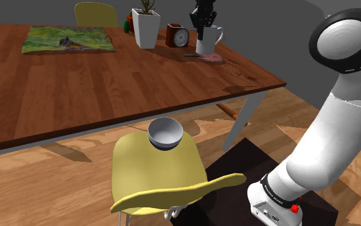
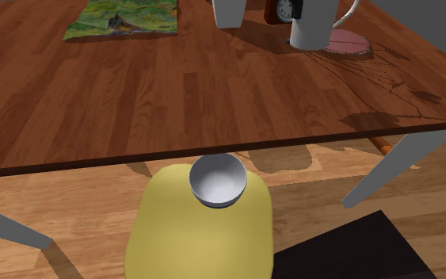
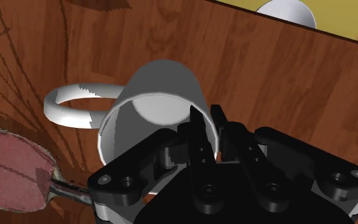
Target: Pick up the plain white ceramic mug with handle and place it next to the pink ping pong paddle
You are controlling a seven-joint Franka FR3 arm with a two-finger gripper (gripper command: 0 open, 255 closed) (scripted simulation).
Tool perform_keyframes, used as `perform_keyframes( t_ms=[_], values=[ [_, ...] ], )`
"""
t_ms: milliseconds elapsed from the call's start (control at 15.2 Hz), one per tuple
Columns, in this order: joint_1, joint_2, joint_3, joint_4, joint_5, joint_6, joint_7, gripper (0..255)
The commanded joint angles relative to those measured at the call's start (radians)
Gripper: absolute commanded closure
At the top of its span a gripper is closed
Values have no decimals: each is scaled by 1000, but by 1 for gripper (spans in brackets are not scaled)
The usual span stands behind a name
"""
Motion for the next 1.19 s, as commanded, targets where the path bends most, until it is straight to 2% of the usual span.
perform_keyframes(
  t_ms=[0, 528, 1122],
  values=[
    [-31, -5, -18, 12, -4, -16, -52, 255],
    [-140, 47, -86, 146, -27, -87, -243, 255],
    [-151, -45, -87, -117, -15, 83, -236, 255]
  ],
)
